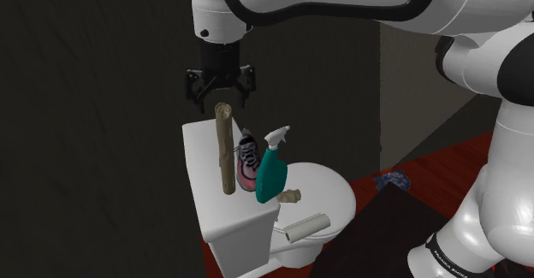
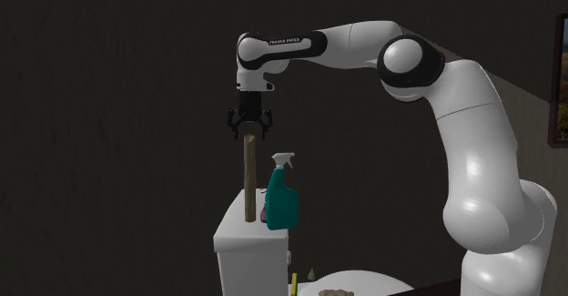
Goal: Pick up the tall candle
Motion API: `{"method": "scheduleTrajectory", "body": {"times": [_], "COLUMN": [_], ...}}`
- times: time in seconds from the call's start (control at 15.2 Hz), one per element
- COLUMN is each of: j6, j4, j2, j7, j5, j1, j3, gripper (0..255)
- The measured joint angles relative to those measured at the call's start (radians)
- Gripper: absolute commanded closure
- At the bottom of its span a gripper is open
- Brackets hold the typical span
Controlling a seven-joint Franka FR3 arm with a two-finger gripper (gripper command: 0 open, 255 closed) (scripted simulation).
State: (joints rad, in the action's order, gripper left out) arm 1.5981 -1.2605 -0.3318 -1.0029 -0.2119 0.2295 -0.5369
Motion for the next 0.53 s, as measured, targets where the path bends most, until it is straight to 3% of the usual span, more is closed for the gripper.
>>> {"method": "scheduleTrajectory", "body": {"times": [0.53], "j6": [0.009], "j4": [-0.013], "j2": [0.007], "j7": [0.001], "j5": [0.003], "j1": [-0.004], "j3": [0.000], "gripper": [255]}}
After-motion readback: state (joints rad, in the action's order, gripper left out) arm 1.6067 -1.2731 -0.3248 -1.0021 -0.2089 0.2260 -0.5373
